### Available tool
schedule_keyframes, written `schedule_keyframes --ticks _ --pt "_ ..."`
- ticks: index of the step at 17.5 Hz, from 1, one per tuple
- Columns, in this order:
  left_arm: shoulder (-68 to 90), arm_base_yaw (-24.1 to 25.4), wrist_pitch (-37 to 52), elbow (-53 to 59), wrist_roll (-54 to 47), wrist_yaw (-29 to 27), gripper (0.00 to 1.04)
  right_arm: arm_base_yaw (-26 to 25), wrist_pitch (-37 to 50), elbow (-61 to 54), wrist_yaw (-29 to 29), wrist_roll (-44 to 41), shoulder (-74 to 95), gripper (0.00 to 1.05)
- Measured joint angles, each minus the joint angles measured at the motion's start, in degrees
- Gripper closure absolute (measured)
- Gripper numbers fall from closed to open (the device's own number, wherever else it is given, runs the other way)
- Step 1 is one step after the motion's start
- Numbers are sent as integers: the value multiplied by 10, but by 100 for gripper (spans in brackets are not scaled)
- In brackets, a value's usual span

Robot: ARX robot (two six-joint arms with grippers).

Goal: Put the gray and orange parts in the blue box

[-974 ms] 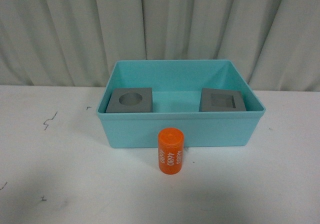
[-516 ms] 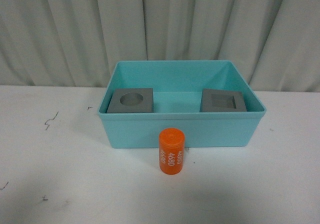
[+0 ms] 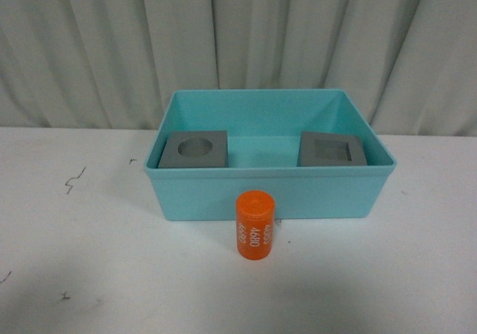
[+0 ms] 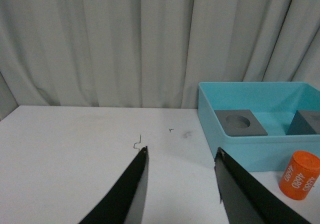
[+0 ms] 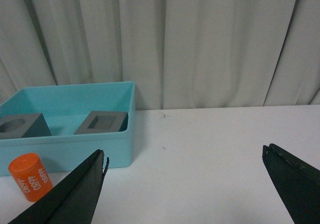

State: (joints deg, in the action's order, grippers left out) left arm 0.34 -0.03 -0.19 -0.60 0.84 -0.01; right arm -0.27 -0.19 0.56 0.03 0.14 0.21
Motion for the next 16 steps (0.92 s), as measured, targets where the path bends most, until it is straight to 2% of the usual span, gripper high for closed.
schedule_keyframes --ticks 1,6,8,9,10,11,14,16 --pt "0 0 0 0 0 0 60 0 0 0 0 0 0 6" --pt "0 0 0 0 -1 0 5 0 0 0 0 0 0 6" --pt "0 0 0 0 0 0 7 0 0 0 0 0 0 6" --pt "0 0 0 0 0 0 7 -6 -24 9 -33 -15 21 6" --pt "0 0 0 0 0 0 7 6 25 20 -43 -39 97 6" --pt "0 0 0 0 0 0 7 38 100 36 -39 -45 183 6" --pt "0 0 0 0 0 0 7 94 294 132 -35 -22 455 6" --pt "0 0 0 0 0 0 7 120 288 230 -64 21 624 6"
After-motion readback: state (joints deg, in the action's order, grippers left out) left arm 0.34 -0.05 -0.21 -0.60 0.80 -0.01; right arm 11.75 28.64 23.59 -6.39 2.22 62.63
